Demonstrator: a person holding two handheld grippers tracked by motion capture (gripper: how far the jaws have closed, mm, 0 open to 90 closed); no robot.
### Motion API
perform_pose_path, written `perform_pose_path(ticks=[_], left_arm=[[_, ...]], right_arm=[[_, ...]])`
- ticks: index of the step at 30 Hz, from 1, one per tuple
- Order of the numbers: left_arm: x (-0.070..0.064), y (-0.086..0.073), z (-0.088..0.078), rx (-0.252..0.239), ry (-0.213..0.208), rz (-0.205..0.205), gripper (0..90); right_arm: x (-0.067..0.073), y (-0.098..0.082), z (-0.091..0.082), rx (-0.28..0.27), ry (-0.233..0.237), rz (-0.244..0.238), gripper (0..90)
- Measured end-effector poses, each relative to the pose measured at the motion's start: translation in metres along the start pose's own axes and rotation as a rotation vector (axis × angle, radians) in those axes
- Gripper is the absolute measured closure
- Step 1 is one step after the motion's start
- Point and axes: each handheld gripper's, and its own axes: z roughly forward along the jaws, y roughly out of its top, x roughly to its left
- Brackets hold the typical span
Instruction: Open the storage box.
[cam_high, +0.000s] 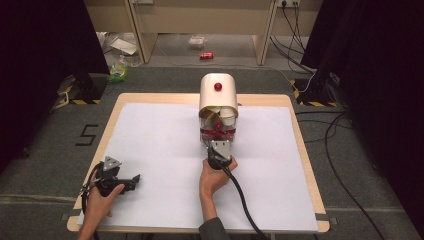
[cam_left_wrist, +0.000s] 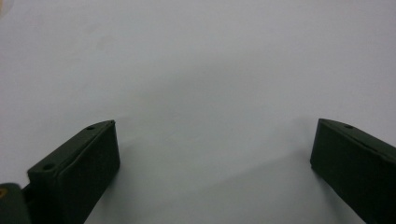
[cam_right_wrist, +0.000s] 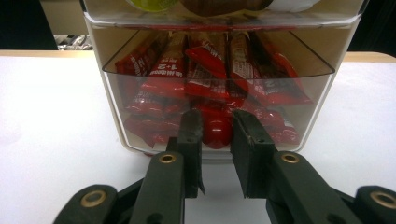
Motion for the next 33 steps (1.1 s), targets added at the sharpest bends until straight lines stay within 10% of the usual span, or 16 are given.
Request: perform_pose_path(ticks=[33], left_arm=[[-0.001,0.000,-0.001,-0.008,0.004,0.009,1.8]], right_arm=[[-0.011,-0.015,-0.040,-0.006,0.084,-0.065,73.8]])
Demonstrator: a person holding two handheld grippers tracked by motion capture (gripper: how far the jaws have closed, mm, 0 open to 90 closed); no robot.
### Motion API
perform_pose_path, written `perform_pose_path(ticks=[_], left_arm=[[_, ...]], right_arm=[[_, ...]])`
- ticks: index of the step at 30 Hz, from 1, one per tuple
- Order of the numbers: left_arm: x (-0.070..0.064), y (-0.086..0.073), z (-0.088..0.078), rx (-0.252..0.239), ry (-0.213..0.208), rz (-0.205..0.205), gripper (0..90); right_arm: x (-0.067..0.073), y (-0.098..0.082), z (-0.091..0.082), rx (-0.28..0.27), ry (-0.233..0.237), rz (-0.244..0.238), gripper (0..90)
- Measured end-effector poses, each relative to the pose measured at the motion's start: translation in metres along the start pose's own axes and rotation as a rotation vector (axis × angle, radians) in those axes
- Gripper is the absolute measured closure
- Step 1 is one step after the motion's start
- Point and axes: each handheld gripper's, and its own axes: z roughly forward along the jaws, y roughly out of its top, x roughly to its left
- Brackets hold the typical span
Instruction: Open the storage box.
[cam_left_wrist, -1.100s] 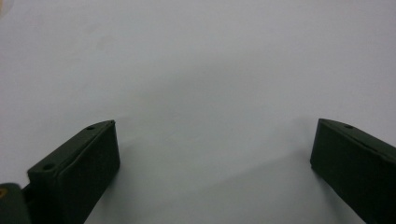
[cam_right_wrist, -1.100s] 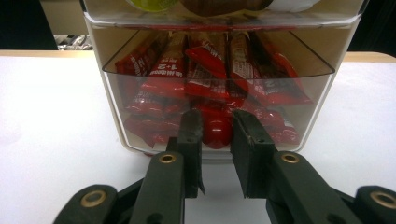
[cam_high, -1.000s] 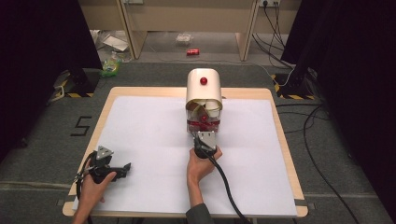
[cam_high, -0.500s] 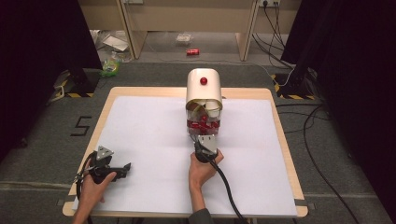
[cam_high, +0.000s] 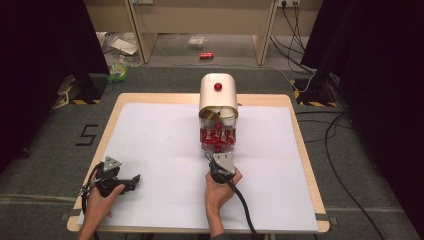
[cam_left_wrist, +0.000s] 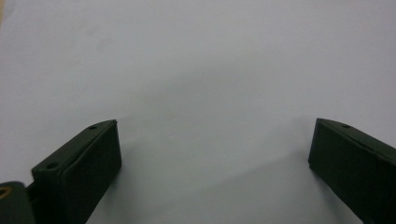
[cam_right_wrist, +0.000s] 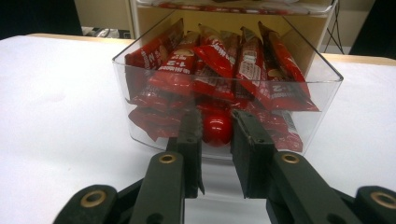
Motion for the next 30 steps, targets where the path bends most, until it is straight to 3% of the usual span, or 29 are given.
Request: perform_pose_path(ticks=[5,7,11,16,18,23,30], left_arm=[[0.000,0.000,0.000,-0.002,0.002,0.002,1.8],[0.000,0.000,0.000,-0.002,0.001,0.001,1.7],[-0.001,0.000,0.000,-0.003,0.003,0.004,1.8],[0.000,0.000,0.000,-0.001,0.000,0.001,1.8],[0.000,0.000,0.000,-0.001,0.002,0.001,1.8],[0.000,0.000,0.000,0.000,0.000,0.000,1.8],[0.000,0.000,0.000,0.001,-0.001,-0.001,1.7]], right_arm=[[0.002,-0.003,-0.009,-0.006,-0.004,-0.026,74.9],[0.000,-0.005,-0.015,-0.030,0.022,-0.034,90.0],[0.000,-0.007,-0.020,-0.027,0.043,-0.049,90.0],[-0.005,-0.008,-0.021,-0.031,0.075,-0.020,80.4],[-0.009,-0.007,-0.019,-0.010,0.115,0.005,75.9],[-0.021,-0.002,-0.023,-0.035,0.124,0.001,71.7],[-0.036,0.008,-0.024,-0.047,0.185,-0.024,62.3]])
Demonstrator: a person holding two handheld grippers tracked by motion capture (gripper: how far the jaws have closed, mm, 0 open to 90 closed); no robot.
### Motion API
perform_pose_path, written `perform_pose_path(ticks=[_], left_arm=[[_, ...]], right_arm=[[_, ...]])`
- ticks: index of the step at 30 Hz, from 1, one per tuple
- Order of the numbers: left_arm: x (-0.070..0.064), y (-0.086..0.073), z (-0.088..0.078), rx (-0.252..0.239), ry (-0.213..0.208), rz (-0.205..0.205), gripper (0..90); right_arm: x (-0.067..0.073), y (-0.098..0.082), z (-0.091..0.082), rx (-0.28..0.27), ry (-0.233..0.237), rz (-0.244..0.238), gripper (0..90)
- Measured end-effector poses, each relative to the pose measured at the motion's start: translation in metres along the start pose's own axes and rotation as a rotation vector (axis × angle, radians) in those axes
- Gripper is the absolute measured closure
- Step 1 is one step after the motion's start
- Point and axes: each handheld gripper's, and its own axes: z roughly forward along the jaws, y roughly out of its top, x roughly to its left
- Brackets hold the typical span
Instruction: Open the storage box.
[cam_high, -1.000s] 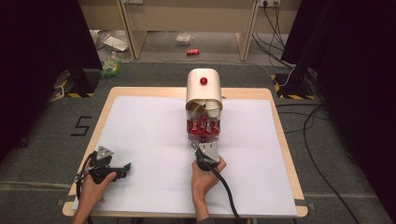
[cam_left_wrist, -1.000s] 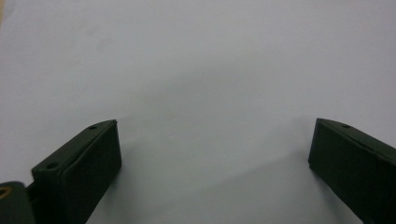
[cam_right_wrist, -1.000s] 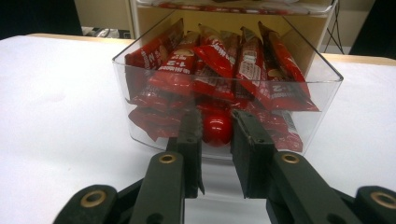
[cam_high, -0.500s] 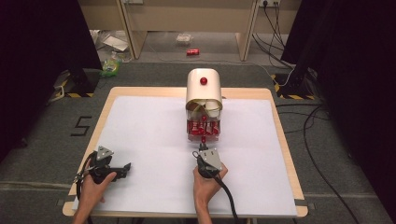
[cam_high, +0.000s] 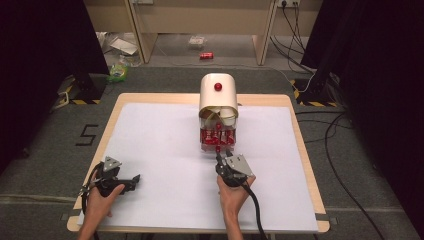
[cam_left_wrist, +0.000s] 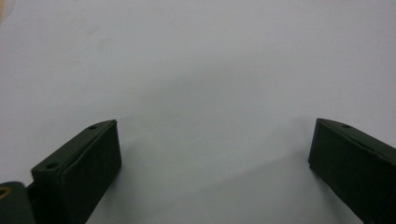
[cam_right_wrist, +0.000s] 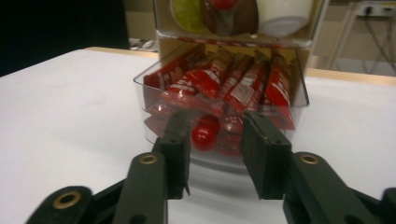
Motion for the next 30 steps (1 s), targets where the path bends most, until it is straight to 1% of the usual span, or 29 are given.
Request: perform_pose_path(ticks=[1,3,5,8,9,10,11,12,13,15,17,19,20,24,25,26,27,28,30], left_arm=[[0.000,0.000,0.000,0.001,-0.001,0.000,1.6],[0.000,0.000,0.000,0.002,-0.001,-0.001,1.6],[0.000,0.000,0.000,0.001,-0.001,-0.001,1.6],[0.000,0.000,0.000,0.001,-0.001,-0.001,1.6],[0.000,0.000,0.000,0.001,-0.002,-0.002,1.6],[0.000,0.000,0.000,0.001,-0.002,-0.002,1.5],[0.000,0.000,0.000,0.002,-0.001,-0.002,1.5],[0.000,0.000,0.000,0.002,-0.001,-0.002,1.5],[0.000,0.000,0.000,0.002,-0.001,-0.002,1.5],[0.000,0.000,0.000,0.002,-0.001,-0.002,1.5],[0.000,0.000,0.000,0.001,-0.001,-0.003,1.5],[0.001,0.000,0.000,0.002,-0.002,-0.004,1.5],[0.001,0.000,0.000,0.001,-0.003,-0.005,1.5],[0.000,0.000,0.000,0.001,-0.002,-0.004,1.5],[0.001,0.000,0.000,0.002,-0.002,-0.004,1.5],[0.001,0.000,0.000,0.002,-0.004,-0.005,1.5],[0.001,0.000,0.000,0.001,-0.003,-0.005,1.5],[0.000,0.000,0.000,0.001,-0.002,-0.003,1.5],[0.000,0.000,0.000,0.001,-0.002,-0.004,1.5]], right_arm=[[-0.004,0.005,-0.001,0.006,0.026,-0.010,59.8],[-0.006,0.010,-0.001,0.016,0.052,-0.032,56.6],[-0.010,0.014,0.000,0.026,0.071,-0.067,54.8],[-0.013,0.019,-0.001,0.023,0.086,-0.092,54.1],[-0.014,0.021,-0.002,0.026,0.097,-0.098,53.6],[-0.014,0.021,-0.002,0.026,0.097,-0.098,53.6],[-0.015,0.027,-0.001,0.031,0.118,-0.126,53.1],[-0.015,0.030,0.000,0.028,0.123,-0.142,52.9],[-0.015,0.032,0.001,0.027,0.130,-0.149,52.6],[-0.014,0.039,0.005,0.046,0.155,-0.174,52.0],[-0.013,0.044,0.010,0.061,0.163,-0.191,51.6],[-0.014,0.048,0.016,0.080,0.187,-0.208,51.6],[-0.015,0.050,0.020,0.084,0.185,-0.222,51.6],[-0.020,0.053,0.032,0.146,0.224,-0.256,51.1],[-0.020,0.053,0.032,0.146,0.224,-0.256,51.1],[-0.022,0.053,0.037,0.159,0.264,-0.257,51.8],[-0.023,0.052,0.039,0.154,0.279,-0.262,51.8],[-0.024,0.051,0.041,0.166,0.295,-0.262,51.7],[-0.026,0.048,0.045,0.201,0.321,-0.281,51.6]])
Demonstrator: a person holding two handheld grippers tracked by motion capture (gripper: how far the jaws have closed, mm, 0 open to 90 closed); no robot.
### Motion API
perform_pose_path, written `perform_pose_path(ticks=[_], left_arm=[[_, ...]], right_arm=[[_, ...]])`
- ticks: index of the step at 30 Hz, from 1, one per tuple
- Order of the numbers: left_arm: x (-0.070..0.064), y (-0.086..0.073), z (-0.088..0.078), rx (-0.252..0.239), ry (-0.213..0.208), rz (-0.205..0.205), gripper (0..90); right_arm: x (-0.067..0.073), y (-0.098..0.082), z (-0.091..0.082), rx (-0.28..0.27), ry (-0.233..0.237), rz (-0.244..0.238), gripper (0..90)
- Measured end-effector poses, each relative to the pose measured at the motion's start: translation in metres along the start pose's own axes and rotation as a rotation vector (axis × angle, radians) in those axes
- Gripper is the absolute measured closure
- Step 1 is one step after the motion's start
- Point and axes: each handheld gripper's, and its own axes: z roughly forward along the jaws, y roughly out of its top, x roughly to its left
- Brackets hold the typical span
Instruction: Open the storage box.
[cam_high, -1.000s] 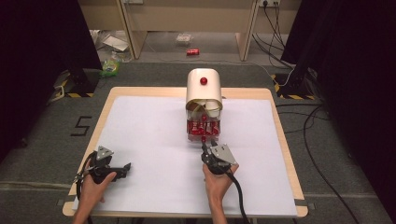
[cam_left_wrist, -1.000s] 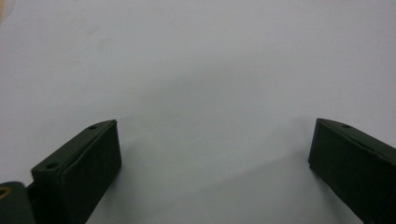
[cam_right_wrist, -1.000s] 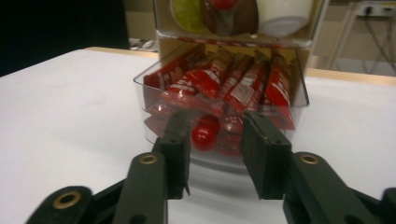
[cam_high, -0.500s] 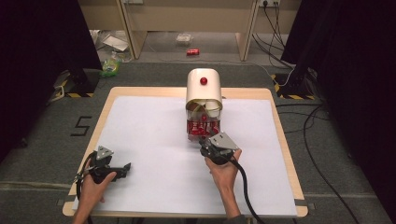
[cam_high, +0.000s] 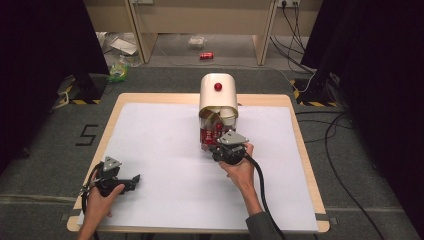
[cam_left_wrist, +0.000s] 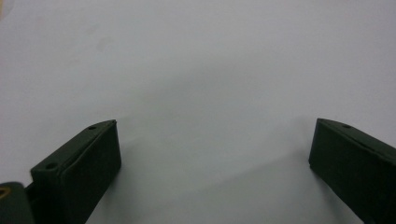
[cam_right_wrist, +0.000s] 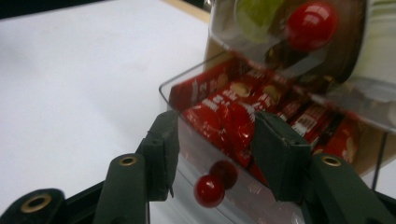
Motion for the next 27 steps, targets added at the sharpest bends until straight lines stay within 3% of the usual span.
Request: perform_pose_path(ticks=[8,9,20,27], left_arm=[[0.000,0.000,0.000,0.003,-0.002,-0.002,1.3],[0.000,0.000,0.000,0.001,-0.002,-0.001,1.3],[0.000,0.000,0.000,0.002,-0.002,-0.002,1.2],[-0.001,0.000,0.000,-0.001,0.005,0.004,1.2]], right_arm=[[-0.006,-0.003,0.002,0.026,0.034,-0.076,60.8],[-0.007,-0.002,0.000,0.036,0.044,-0.110,62.8],[0.002,-0.008,-0.012,0.063,0.075,-0.137,65.3],[0.011,-0.023,-0.019,0.064,0.092,-0.143,69.0]])
